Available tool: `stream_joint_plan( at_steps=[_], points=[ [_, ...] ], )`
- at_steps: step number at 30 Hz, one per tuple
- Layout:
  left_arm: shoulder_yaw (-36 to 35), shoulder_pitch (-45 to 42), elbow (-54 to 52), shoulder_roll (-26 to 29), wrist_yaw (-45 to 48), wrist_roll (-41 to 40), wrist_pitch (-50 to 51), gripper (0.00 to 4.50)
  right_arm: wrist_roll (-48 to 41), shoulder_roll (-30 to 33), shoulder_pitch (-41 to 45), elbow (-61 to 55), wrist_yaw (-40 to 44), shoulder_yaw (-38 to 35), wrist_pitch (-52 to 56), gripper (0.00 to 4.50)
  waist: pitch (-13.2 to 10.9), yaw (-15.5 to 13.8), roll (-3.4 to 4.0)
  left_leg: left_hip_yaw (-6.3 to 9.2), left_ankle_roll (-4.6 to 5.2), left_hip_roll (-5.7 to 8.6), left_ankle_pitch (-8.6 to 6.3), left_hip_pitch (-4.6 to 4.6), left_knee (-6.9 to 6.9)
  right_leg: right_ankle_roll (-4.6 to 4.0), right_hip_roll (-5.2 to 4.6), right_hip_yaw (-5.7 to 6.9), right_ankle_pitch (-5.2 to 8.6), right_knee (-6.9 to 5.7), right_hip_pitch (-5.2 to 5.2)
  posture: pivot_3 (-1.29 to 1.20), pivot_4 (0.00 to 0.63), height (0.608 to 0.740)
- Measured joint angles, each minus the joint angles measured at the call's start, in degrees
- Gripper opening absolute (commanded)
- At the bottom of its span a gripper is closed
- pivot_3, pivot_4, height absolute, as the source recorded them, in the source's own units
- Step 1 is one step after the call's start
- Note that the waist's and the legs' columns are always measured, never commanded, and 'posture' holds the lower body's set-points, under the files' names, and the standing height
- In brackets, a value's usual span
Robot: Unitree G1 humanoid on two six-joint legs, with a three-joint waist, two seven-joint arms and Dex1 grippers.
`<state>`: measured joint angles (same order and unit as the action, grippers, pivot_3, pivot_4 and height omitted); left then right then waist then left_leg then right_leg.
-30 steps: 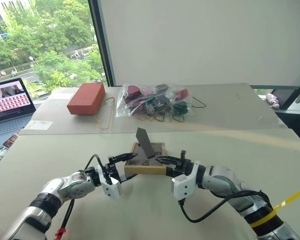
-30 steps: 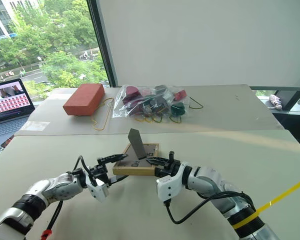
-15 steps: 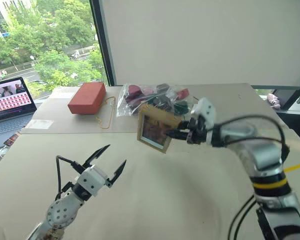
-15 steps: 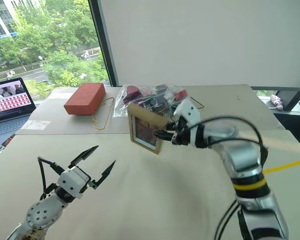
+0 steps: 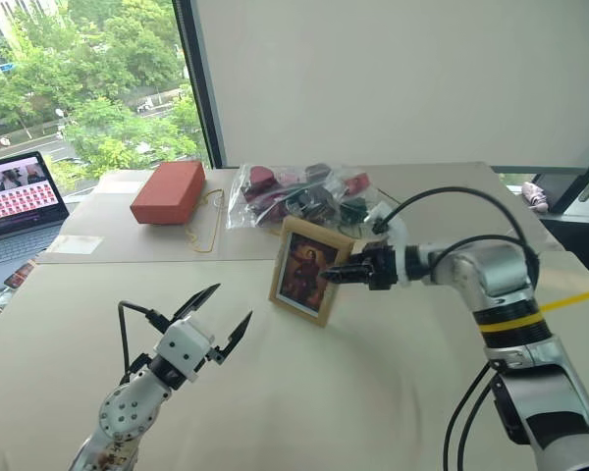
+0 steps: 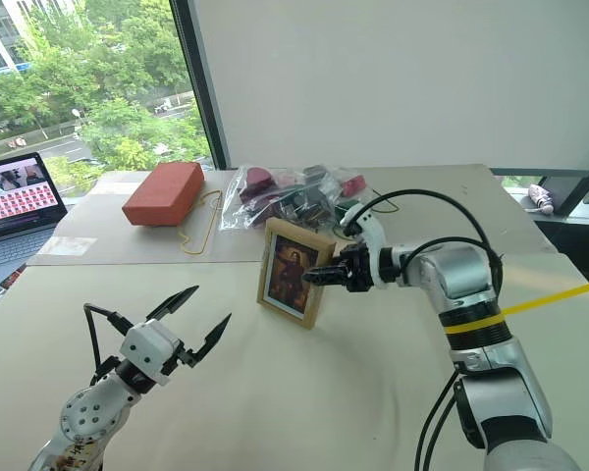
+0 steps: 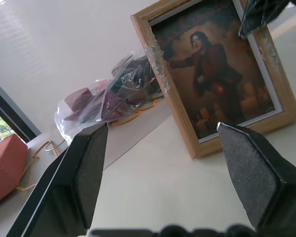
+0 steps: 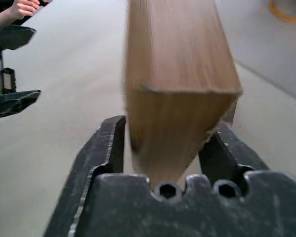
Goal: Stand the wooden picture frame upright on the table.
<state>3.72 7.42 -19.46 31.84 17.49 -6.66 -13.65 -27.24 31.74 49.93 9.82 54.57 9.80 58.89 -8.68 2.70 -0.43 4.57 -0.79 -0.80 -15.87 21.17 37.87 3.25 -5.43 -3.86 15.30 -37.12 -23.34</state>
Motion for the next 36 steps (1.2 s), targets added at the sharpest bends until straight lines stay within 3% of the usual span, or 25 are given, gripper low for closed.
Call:
stream_joint_plan(
  at_steps=[2, 11, 17, 19, 22, 27, 32, 36],
  points=[
    [-0.4, 0.0, 0.0, -0.5, 0.7, 0.0, 0.1, 3.82, -0.1, 0.0, 0.0, -0.1, 0.0, -0.5, 0.1, 4.48, 0.0, -0.1, 0.0, 0.0, 0.0, 0.0, 0.0, 0.03, 0.0, 0.0, -0.01, 0.0, 0.0, 0.0, -0.03, 0.0, 0.15, 0.74],
    [-2.4, -0.2, 0.0, -2.4, 3.0, -0.1, 1.6, 3.82, -5.2, 7.2, -5.7, -8.5, -2.1, -11.1, 7.3, 4.48, 0.0, -0.6, -0.02, 0.0, 0.02, 0.01, -0.01, 0.12, 0.0, 0.0, -0.03, 0.02, 0.0, 0.07, -0.02, 0.0, 0.15, 0.74],
    [-5.2, 1.1, -1.3, -6.0, 1.9, -4.4, 12.8, 3.82, -11.4, 10.4, -21.0, -25.8, -7.5, -23.8, 15.4, 4.48, 0.0, -0.5, -0.04, 0.02, 0.11, -0.01, -0.06, 0.09, 0.0, 0.01, 0.01, 0.02, 0.0, 0.06, 0.03, 0.0, 0.15, 0.74],
    [-6.4, 0.9, -2.3, -8.5, -0.4, -7.2, 19.3, 3.82, -10.5, 7.0, -25.9, -32.6, -13.0, -25.0, 15.7, 4.48, 0.0, -0.3, -0.09, 0.03, 0.11, -0.02, -0.06, 0.03, 0.01, 0.01, 0.03, 0.02, 0.0, 0.04, 0.09, 0.0, 0.15, 0.74],
    [-7.1, -1.0, -3.8, -10.3, -2.4, -10.1, 27.2, 3.82, -2.8, -4.1, -32.2, -40.0, -28.9, -23.2, 12.2, 4.48, -0.1, 0.0, -0.11, 0.03, -0.01, -0.01, 0.01, -0.01, 0.02, 0.0, 0.04, -0.02, 0.0, -0.02, 0.08, 0.0, 0.15, 0.74],
    [-9.1, -2.1, -6.7, -12.8, -5.8, -11.7, 33.2, 3.82, 14.6, -17.1, -45.1, -49.5, -50.1, -17.2, -7.6, 4.48, 0.0, -0.5, -0.11, 0.05, -0.14, 0.03, 0.03, 0.03, -0.02, 0.01, -0.01, -0.01, 0.01, 0.04, 0.01, 0.0, 0.15, 0.74],
    [-9.9, -2.9, -5.8, -14.4, -7.9, -10.3, 33.6, 3.82, 24.0, -24.2, -53.2, -47.7, -58.5, -11.8, -24.3, 4.48, 0.0, 0.0, -0.11, 0.03, -0.29, 0.01, 0.09, -0.05, -0.04, 0.0, 0.03, -0.05, 0.0, 0.04, 0.04, 0.0, 0.15, 0.74],
    [-9.9, -5.0, -4.2, -16.2, -8.8, -9.4, 33.5, 3.82, 26.9, -24.5, -53.0, -44.0, -58.6, -8.2, -29.2, 4.48, -0.1, 0.1, -0.13, 0.04, -0.37, -0.01, 0.14, -0.1, -0.04, -0.05, 0.07, -0.06, -0.03, 0.03, 0.11, 0.0, 0.15, 0.74]
  ],
)
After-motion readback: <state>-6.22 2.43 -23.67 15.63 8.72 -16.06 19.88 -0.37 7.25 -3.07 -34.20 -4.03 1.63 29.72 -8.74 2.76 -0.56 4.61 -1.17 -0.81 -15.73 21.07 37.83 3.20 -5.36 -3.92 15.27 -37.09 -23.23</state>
